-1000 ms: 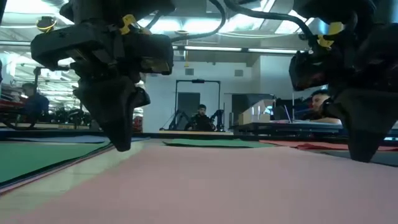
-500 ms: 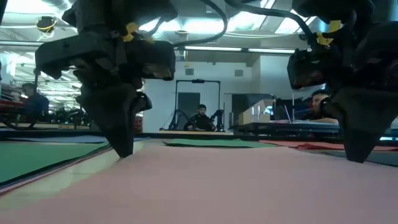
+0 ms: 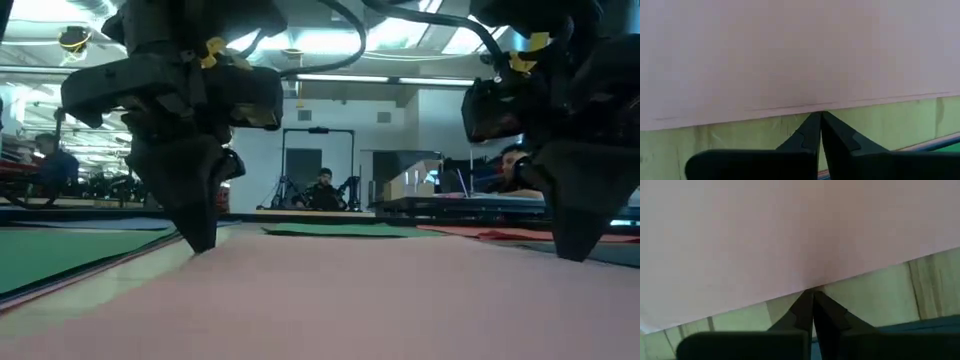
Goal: Organize paper
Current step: Stack the pink paper on top of the other pink paper
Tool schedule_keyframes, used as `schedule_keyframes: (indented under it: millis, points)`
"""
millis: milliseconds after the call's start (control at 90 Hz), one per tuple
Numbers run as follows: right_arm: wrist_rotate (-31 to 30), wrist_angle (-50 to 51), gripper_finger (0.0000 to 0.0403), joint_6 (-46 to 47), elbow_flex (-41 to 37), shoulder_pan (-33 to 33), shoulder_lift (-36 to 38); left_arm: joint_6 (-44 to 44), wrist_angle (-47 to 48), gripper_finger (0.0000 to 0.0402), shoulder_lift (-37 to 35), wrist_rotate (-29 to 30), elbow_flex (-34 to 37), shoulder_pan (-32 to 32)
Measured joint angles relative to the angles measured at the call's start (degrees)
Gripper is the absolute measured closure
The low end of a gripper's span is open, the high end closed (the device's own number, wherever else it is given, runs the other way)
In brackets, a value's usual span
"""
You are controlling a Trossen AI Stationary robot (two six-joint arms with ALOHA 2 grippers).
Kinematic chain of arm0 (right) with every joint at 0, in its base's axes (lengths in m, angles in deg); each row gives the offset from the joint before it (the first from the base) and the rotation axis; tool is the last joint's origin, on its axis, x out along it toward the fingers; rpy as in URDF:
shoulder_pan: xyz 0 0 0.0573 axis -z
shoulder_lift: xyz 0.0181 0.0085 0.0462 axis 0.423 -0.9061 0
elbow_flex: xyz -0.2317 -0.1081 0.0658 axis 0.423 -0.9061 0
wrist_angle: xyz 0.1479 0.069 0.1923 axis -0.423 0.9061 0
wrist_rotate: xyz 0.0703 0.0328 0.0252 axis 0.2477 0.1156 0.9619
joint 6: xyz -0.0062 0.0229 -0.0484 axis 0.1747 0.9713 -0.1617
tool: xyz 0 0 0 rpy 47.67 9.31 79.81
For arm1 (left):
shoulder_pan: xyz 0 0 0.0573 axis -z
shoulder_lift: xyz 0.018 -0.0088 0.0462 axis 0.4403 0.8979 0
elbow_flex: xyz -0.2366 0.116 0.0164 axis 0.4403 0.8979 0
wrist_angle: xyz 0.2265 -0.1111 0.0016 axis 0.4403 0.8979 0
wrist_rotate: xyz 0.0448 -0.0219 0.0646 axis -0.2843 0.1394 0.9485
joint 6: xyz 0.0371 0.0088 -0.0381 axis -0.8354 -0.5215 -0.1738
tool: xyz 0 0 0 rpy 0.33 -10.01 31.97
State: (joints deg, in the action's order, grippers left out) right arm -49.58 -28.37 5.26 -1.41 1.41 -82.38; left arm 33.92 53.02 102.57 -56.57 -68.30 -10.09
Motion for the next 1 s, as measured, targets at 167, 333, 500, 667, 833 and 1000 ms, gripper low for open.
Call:
schedule_keyframes:
  millis: [167, 333, 500, 667, 833, 1000]
  points:
    - [-0.02, -0.02, 0.0403, -0.02, 0.0, 0.0, 0.0, -0.59, -0.6, 0.0402, 0.07, 0.28, 0.07, -0.07]
    - [-0.04, -0.02, 0.0403, -0.08, 0.0, 0.0, 0.0, -0.86, -0.85, 0.0402, 0.11, 0.28, 0.07, -0.35]
    - [-0.04, -0.02, 0.0403, -0.23, 0.0, 0.0, 0.0, -1.1, -0.96, 0.0402, 0.11, 0.36, 0.07, -0.39]
    - [-0.04, -0.02, 0.0403, -0.24, 0.0, 0.0, 0.02, -1.71, -1.0, 0.0402, 0.11, 0.52, 0.07, -0.43]
    - [-0.04, -0.02, 0.0403, -0.26, 0.0, 0.0, 0.02, -1.72, -0.98, 0.0402, 0.11, 0.47, 0.07, -0.44]
    - [-0.04, -0.02, 0.0403, -0.26, 0.0, 0.0, 0.02, -1.63, -0.93, 0.0402, 0.11, 0.3, 0.05, -0.44]
